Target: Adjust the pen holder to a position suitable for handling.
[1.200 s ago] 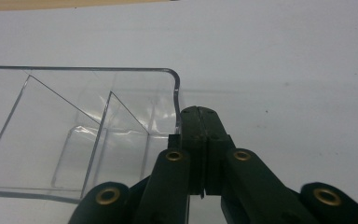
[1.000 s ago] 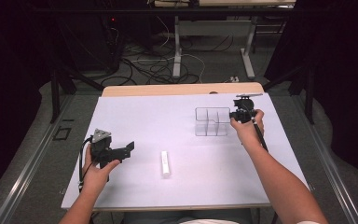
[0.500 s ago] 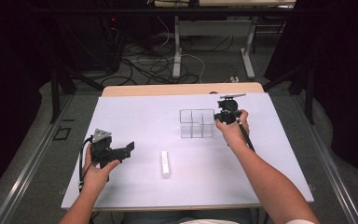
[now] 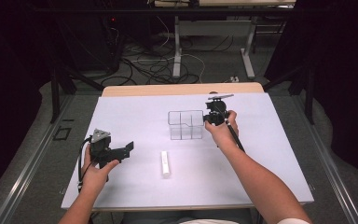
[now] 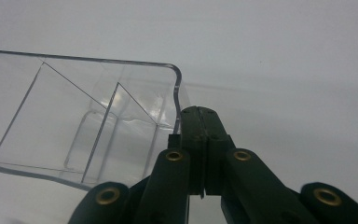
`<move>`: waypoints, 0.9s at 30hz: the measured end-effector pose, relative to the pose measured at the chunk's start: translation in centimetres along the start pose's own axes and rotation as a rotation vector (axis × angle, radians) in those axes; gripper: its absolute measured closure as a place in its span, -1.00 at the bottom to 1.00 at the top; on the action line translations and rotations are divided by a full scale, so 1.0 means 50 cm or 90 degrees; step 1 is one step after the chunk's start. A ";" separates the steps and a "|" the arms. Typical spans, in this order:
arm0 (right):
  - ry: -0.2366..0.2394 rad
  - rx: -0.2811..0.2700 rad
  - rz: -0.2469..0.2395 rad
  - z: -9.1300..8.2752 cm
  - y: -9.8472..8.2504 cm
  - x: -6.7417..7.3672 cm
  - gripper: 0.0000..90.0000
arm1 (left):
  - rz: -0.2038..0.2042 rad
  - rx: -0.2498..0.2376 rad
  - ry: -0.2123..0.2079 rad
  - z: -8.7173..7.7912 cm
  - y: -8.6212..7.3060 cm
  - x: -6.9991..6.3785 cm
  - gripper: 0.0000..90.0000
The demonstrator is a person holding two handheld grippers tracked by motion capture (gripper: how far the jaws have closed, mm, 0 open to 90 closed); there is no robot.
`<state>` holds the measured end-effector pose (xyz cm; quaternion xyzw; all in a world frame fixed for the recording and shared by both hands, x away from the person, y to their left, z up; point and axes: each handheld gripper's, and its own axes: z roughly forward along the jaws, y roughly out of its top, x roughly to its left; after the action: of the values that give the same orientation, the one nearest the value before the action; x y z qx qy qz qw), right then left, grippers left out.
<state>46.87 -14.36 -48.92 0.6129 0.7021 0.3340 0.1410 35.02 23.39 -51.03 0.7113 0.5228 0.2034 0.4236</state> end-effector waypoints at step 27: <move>0.047 -0.035 -0.032 -0.029 0.000 -0.010 0.78 | -0.002 0.002 0.004 -0.003 -0.003 0.003 -0.95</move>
<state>46.09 -15.30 -47.95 0.5780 0.7128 0.3719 0.1399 34.89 23.61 -51.09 0.7104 0.5254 0.2041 0.4215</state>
